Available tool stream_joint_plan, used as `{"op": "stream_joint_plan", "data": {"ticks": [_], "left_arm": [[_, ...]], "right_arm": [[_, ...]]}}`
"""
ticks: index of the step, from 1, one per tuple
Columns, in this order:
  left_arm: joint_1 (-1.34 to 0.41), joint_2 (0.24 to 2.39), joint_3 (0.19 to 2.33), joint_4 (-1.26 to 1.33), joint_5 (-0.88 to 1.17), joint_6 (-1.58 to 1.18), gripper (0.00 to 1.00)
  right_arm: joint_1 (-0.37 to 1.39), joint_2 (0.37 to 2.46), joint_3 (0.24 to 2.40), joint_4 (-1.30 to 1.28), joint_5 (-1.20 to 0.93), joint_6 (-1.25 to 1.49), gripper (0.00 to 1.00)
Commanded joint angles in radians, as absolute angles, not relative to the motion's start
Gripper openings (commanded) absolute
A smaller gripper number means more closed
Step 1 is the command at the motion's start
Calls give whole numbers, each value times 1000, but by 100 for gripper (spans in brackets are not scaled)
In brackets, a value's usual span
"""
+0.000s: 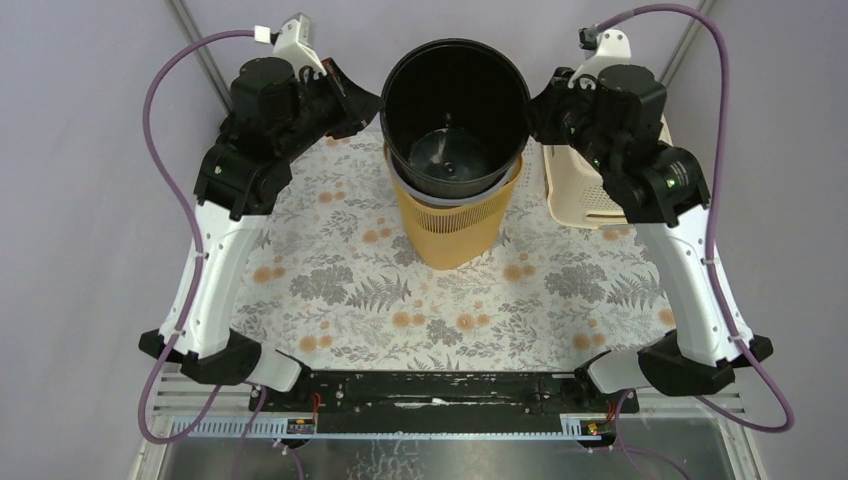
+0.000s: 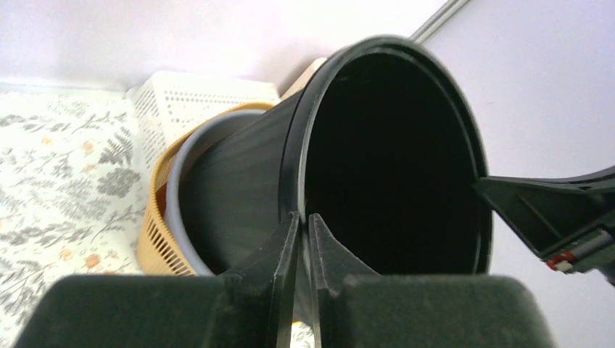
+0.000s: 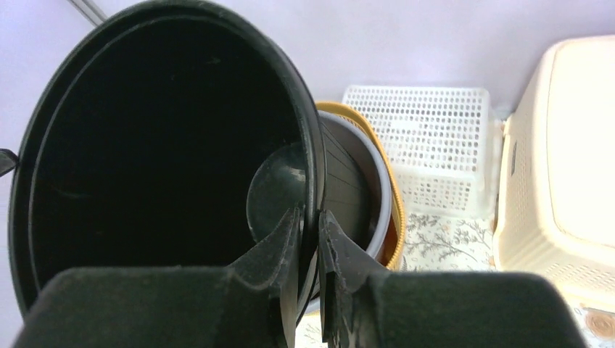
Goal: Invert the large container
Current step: Pick up the container from the container.
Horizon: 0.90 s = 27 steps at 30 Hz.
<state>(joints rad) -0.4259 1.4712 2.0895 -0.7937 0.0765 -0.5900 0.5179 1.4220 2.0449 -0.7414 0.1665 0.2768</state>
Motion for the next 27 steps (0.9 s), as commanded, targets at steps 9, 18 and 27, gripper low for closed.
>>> {"op": "stream_joint_plan", "data": {"ticks": [9, 18, 27], "left_arm": [[-449, 1373, 2051, -504, 273, -674, 16], [-449, 1367, 1982, -539, 220, -655, 17], [-448, 1382, 2082, -730, 41, -556, 51]], "right_arm": [[542, 1304, 1992, -482, -86, 301, 5], [541, 1325, 1920, -503, -24, 293, 1], [541, 1324, 1914, -507, -19, 286, 0]]}}
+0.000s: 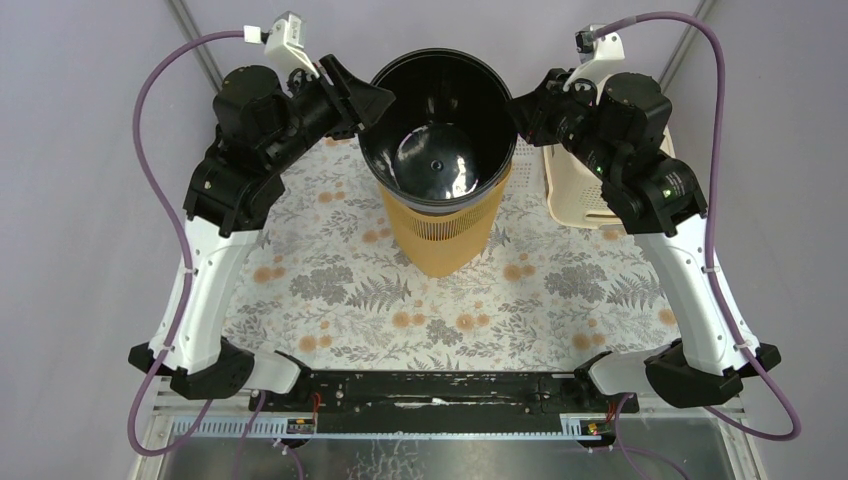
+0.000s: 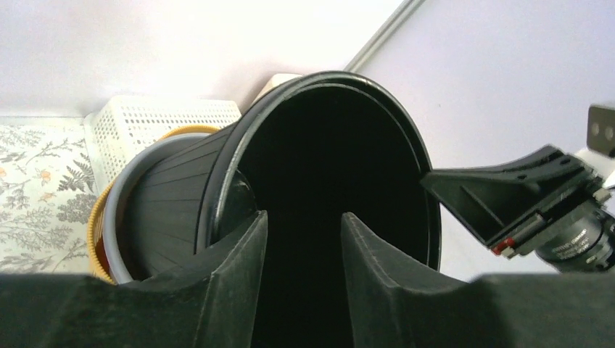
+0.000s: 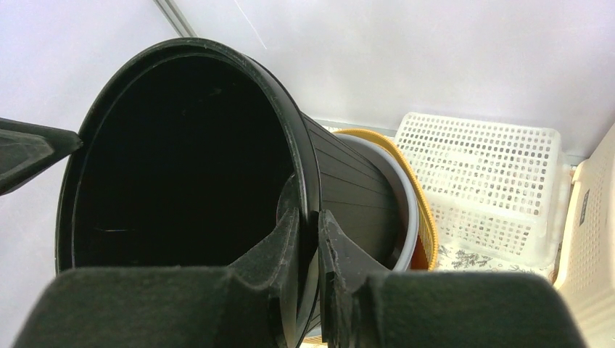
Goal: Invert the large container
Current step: Pick up the container from the container.
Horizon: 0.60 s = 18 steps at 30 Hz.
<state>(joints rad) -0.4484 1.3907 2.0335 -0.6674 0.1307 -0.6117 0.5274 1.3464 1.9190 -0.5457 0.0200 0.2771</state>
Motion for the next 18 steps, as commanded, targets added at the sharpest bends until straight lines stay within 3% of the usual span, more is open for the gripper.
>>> {"op": "stream_joint_plan", "data": {"ticks": [1, 7, 18], "left_arm": [[-448, 1379, 2082, -732, 40, -554, 54], [-448, 1416, 2188, -839, 12, -538, 63], [-448, 1441, 2166, -951, -68, -504, 67]], "right_arm": [[541, 1324, 1912, -508, -19, 287, 0], [542, 1316, 1905, -507, -16, 290, 0], [542, 1322, 1891, -495, -29, 296, 0]]}}
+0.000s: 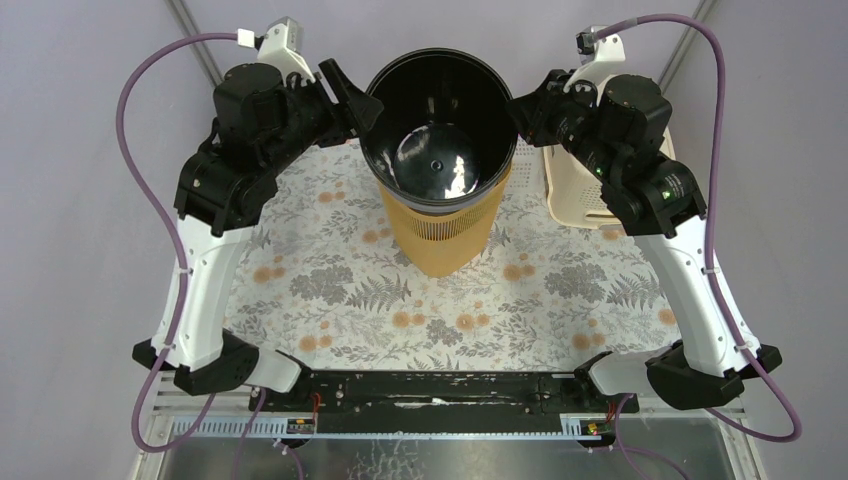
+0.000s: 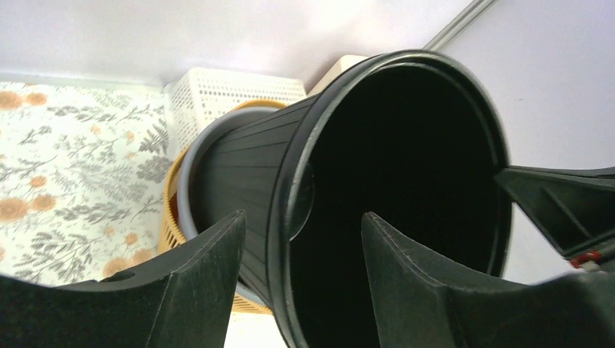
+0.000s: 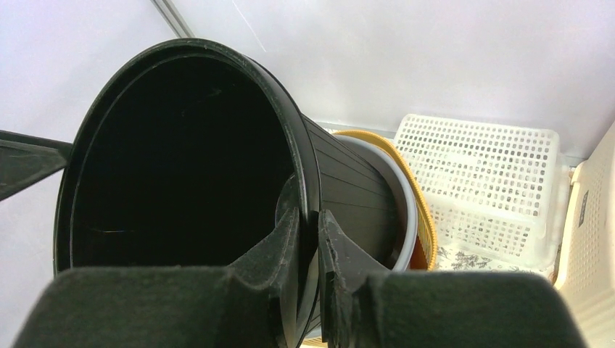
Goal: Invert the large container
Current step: Pick up the container from the container.
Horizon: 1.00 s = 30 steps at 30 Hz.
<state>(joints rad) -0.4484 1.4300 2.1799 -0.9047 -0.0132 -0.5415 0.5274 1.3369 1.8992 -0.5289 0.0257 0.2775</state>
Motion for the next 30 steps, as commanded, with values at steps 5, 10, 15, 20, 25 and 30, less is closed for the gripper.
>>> {"op": "stream_joint_plan", "data": {"ticks": [5, 10, 15, 20, 25, 30], "left_arm": [[-448, 1465, 2151, -952, -75, -497, 68], [-461, 1504, 2155, -951, -97, -493, 68], [-494, 1528, 2148, -956, -148, -482, 68], [-512, 1552, 2179, -981, -206, -473, 41], [-512, 1574, 2216, -994, -204, -475, 0], [-512, 1579, 2249, -975, -197, -481, 0]], "right_arm": [[542, 1333, 1888, -487, -34, 301, 0], [542, 1350, 1888, -477, -46, 308, 0], [541, 1365, 1895, -469, -56, 314, 0], [541, 1371, 1909, -469, -64, 319, 0], [541, 1373, 1910, -469, -69, 321, 0], [542, 1366, 1909, -478, -61, 316, 14]]}}
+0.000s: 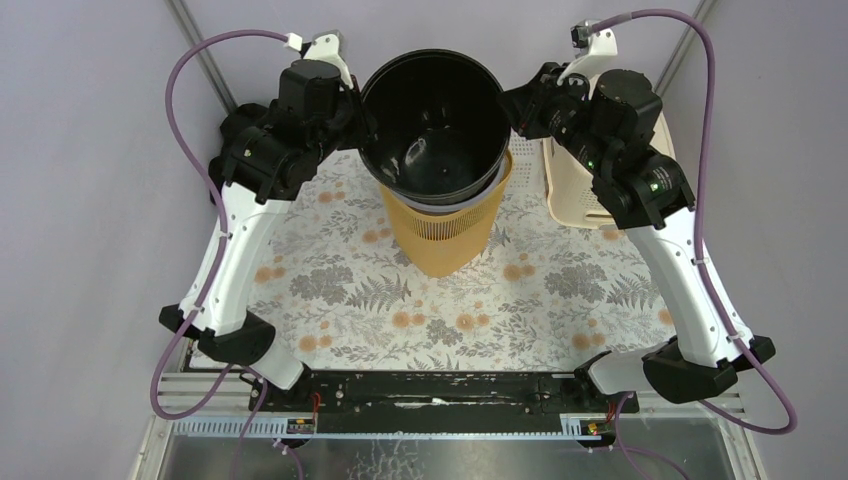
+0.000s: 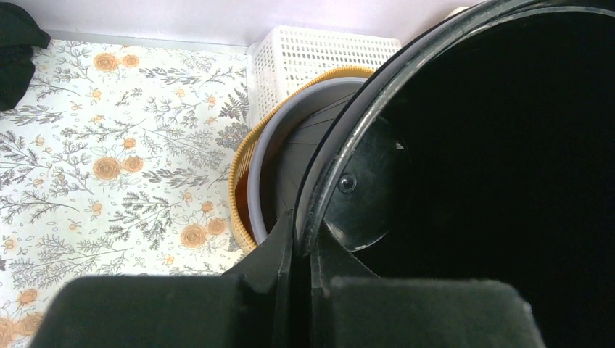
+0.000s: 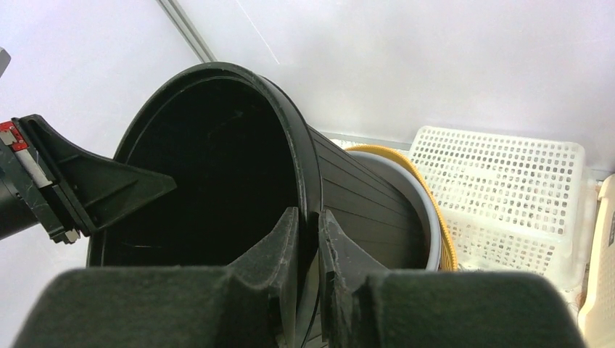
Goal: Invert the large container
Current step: Pick up the container from the container.
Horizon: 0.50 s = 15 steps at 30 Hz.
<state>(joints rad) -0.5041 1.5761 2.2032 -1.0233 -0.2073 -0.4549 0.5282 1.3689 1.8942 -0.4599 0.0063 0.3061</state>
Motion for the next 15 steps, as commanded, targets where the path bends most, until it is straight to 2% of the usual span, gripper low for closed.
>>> {"op": "stream_joint_plan", "data": {"ticks": [1, 3, 7, 9, 15], "left_arm": [[-512, 1573, 2248, -961, -192, -484, 0], [-513, 1562, 2254, -936, -185, -488, 0], [-512, 1540, 2273, -887, -150, -494, 0], [-512, 1527, 2276, -860, -134, -498, 0], [-511, 1475, 2270, -787, -117, -490, 0]], "right_arm": [[542, 1365, 1911, -482, -57, 314, 21], [543, 1355, 1914, -489, -44, 308, 39], [542, 1328, 1917, -505, -3, 297, 69], [542, 1310, 1911, -514, 22, 298, 78], [542, 1234, 1869, -509, 76, 323, 96]]}}
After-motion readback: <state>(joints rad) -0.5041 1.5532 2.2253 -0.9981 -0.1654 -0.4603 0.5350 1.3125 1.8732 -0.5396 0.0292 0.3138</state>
